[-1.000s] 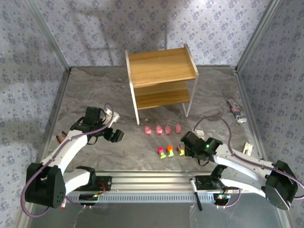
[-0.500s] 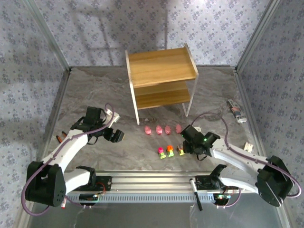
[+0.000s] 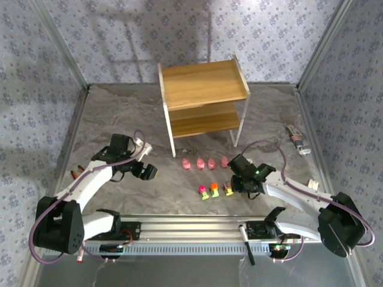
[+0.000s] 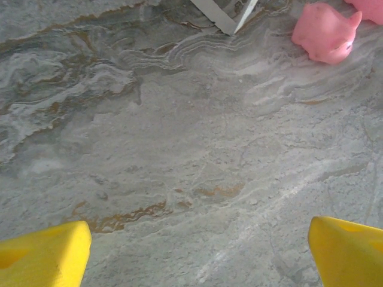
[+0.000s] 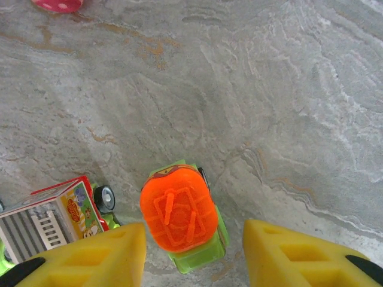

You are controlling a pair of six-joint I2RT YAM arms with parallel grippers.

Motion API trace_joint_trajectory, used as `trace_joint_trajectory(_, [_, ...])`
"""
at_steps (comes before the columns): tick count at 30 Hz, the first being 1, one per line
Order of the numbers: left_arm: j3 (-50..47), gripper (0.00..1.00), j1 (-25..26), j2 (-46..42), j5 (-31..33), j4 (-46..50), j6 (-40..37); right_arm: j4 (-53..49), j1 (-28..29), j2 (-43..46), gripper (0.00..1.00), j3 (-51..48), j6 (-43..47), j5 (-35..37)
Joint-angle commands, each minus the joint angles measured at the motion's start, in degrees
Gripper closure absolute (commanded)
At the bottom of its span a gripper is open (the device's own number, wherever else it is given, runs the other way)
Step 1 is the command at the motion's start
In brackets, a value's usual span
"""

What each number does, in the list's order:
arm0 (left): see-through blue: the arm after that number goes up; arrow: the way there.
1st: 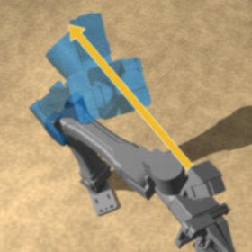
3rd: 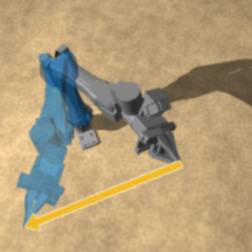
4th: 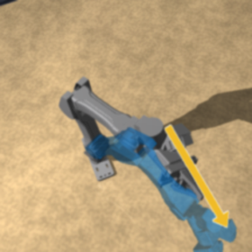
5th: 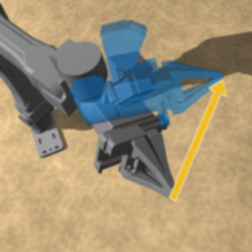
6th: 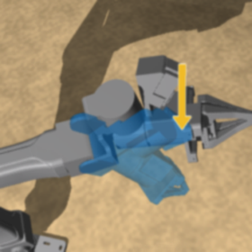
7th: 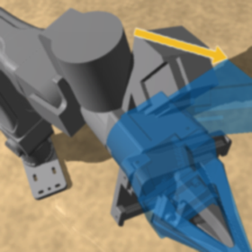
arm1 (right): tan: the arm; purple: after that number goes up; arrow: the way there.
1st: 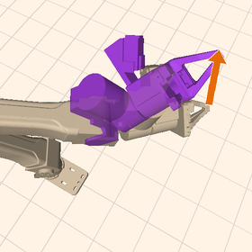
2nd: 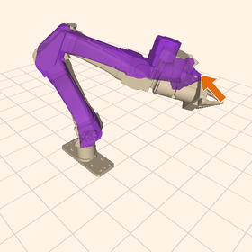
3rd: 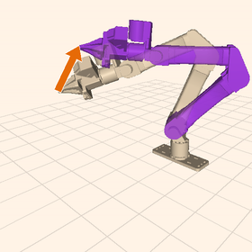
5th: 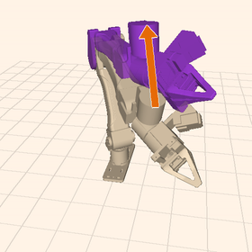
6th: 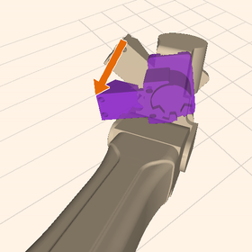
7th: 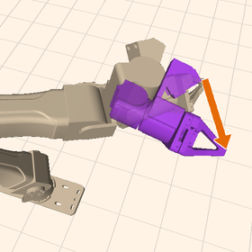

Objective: Place and organize the plastic toys onto the shelf

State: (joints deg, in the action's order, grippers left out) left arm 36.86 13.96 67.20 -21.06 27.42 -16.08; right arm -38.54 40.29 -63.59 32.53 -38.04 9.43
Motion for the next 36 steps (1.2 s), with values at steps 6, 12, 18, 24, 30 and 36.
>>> trace_joint_trajectory(6, [3.1,0.06,2.4,-2.7,-3.3,-2.0,-0.3,0.2,-1.2,-2.0,0.54,1.4,1.6,-2.8])
trace_joint_trajectory(12, [3.5,0.01,4.1,-3.9,-5.8,-2.6,0.3,0.3,-1.7,-3.2,0.57,1.7,1.5,-3.0])
trace_joint_trajectory(18, [2.3,0.0,7.7,-4.2,0.0,-8.0,6.5,0.3,-2.0,-3.7,0.62,1.9,1.6,-2.9])
trace_joint_trajectory(24, [3.2,0.0,8.6,-2.3,2.5,-8.8,12.5,0.3,-1.9,-4.4,0.65,2.1,1.6,-2.5])
trace_joint_trajectory(30, [2.5,0.0,12.5,-2.5,9.0,-11.7,14.5,0.1,-1.6,-5.1,0.67,2.4,1.6,-2.1])
trace_joint_trajectory(36, [3.4,0.0,14.8,0.5,10.9,-15.3,15.0,0.0,-1.5,-5.3,0.68,2.5,1.6,-1.6])
